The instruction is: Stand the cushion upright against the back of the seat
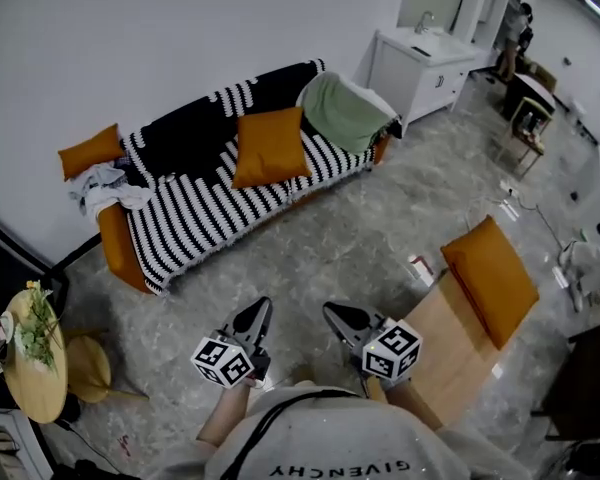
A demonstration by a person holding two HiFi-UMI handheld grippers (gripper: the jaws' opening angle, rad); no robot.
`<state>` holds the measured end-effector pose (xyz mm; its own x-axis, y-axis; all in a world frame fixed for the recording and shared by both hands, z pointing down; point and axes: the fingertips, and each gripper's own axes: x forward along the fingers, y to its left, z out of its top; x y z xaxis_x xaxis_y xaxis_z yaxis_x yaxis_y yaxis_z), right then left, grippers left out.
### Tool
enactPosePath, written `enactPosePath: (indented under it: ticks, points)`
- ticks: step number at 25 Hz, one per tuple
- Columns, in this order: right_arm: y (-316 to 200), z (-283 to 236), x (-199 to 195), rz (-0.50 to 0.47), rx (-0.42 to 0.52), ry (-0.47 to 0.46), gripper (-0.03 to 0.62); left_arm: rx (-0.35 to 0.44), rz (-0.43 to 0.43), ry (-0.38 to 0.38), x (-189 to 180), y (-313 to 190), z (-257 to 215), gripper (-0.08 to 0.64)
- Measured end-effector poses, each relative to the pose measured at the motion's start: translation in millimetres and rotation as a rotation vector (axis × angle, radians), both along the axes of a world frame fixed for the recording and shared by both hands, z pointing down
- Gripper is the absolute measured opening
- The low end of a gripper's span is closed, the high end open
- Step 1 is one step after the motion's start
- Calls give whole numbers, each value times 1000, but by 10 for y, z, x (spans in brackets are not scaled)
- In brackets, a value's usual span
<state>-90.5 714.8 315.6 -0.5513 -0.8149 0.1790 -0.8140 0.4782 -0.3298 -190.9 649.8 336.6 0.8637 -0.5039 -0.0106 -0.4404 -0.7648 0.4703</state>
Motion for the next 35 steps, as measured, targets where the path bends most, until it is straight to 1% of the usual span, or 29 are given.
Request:
enactPosePath:
  ticks: [5, 10, 16, 21, 23, 26, 28, 31, 35]
  points:
    - [-95, 146, 116, 8, -48, -6, 18, -36, 13, -3, 101, -97, 105, 25]
    - [-270, 194, 199, 13, -70, -30, 18, -57, -12, -1, 72, -237, 146, 25]
    - [-563, 263, 229, -31, -86, -47, 18, -65, -65, -14, 51, -482, 183, 25]
    - [-941, 355, 337, -81, -92, -61, 18, -74, -114, -38, 141, -806, 265, 25]
    - [-1126, 384, 435, -97, -102, -64, 18, -81, -130, -40, 231, -983, 265, 25]
    - [-1406, 412, 631, -110, -106, -77, 18, -72, -124, -54, 453, -1257, 243, 25]
    - [-1573, 444, 776, -109, -111, -87, 18, -60, -123, -60, 604, -1451, 226, 25]
    - [-1817, 491, 1001, -107, -130, -88, 18, -54, -127, -46, 840, -1743, 173, 25]
    - [-2048, 529, 1286, -98, -145, -99, 19, -61, -108, -49, 1176, -1970, 194, 25]
